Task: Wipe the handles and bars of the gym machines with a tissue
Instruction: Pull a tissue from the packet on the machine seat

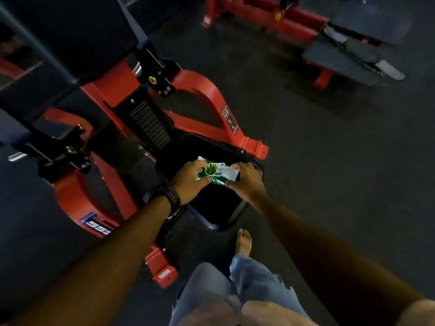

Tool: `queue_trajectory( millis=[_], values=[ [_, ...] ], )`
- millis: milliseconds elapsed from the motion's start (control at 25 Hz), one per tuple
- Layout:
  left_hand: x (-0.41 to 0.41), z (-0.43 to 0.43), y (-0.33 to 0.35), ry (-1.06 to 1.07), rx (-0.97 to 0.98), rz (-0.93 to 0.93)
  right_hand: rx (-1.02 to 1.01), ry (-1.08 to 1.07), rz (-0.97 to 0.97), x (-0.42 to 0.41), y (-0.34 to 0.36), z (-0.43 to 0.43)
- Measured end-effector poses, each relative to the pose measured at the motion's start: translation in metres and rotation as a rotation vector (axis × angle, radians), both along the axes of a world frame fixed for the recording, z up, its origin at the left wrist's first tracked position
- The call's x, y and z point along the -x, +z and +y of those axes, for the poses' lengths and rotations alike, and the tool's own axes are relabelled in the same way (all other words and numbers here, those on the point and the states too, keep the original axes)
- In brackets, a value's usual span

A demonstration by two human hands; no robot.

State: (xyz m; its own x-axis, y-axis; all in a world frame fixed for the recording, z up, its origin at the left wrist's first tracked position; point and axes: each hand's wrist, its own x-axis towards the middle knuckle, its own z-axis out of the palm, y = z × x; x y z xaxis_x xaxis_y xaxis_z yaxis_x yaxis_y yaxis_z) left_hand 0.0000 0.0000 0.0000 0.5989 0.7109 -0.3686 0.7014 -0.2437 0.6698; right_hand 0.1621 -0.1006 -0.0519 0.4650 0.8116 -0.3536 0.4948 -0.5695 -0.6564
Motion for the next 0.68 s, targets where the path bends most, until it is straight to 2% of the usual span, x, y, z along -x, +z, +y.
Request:
queue_trajectory(
  millis=[120,320,400,560,680],
  values=[
    [-0.009,0.016,-0.016,-0.092,-0.027,0.038,0.047,-0.007,-0.002,0.004,-0.012,0.003],
    [-0.018,0.038,-0.024,-0.2,0.008,0.082,-0.042,-0.053,-0.16,0.019,-0.023,0.007],
    [-0.015,0.043,-0.032,-0.277,0.023,0.128,-0.055,-0.114,-0.16,0.028,-0.024,0.009],
    [-0.015,0.053,-0.038,-0.377,0.035,0.179,-0.095,-0.249,-0.047,0.034,-0.026,0.015],
    [-0.021,0.058,-0.032,-0.435,0.009,0.183,-0.183,-0.437,0.069,0.033,-0.009,0.015]
  ],
)
